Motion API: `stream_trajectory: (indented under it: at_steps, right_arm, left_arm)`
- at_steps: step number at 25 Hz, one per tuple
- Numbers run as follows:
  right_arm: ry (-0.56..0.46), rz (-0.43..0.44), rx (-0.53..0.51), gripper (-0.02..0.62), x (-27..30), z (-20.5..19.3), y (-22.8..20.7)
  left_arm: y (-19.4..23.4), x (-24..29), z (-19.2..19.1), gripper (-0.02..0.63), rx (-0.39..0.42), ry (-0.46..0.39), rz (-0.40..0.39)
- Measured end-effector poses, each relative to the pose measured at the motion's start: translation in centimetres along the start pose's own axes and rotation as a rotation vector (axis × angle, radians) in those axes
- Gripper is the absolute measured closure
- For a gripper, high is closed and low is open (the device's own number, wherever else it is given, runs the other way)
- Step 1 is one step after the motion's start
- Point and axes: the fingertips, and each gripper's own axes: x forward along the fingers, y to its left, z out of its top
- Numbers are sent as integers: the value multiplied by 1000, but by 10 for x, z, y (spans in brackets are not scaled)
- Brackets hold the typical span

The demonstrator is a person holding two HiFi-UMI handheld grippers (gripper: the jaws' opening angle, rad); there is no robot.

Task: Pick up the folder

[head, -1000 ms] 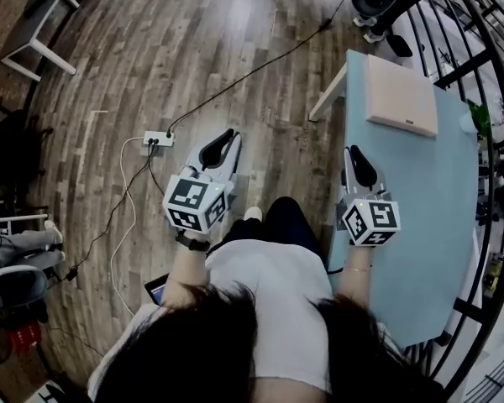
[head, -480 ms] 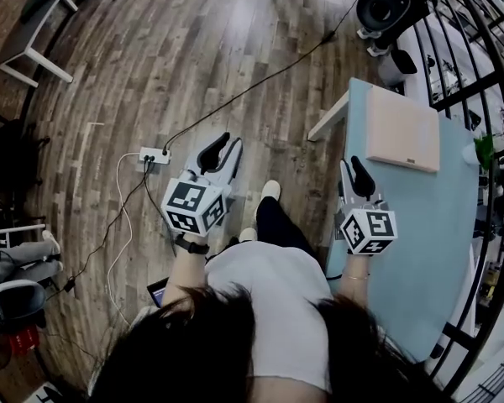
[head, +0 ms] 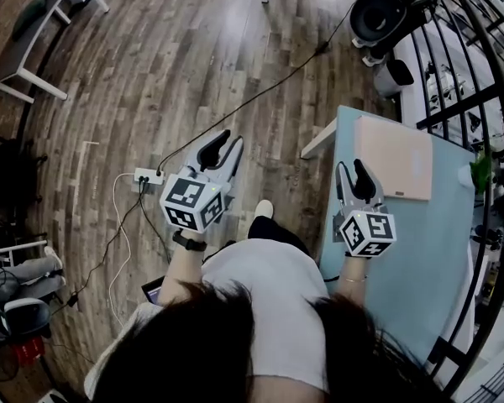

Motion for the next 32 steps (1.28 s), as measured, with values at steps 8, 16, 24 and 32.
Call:
stream_trajectory:
  at_steps: [8, 16, 24, 32]
  right_arm:
    - [-30, -44, 36, 399, 11, 18, -41]
    - [-64, -110, 111, 368, 2, 21, -81]
    - [-106, -287, 166, 339, -10, 21, -135]
    - [-112, -598, 239, 323, -29, 27, -217]
  left_arm:
    - [-11, 51, 22, 488, 20, -4, -41]
    - [-39, 99, 31, 488, 54, 19, -125]
    - [-76, 186, 42, 488, 93, 45, -322]
    - [-156, 319, 56, 488, 127, 129, -664]
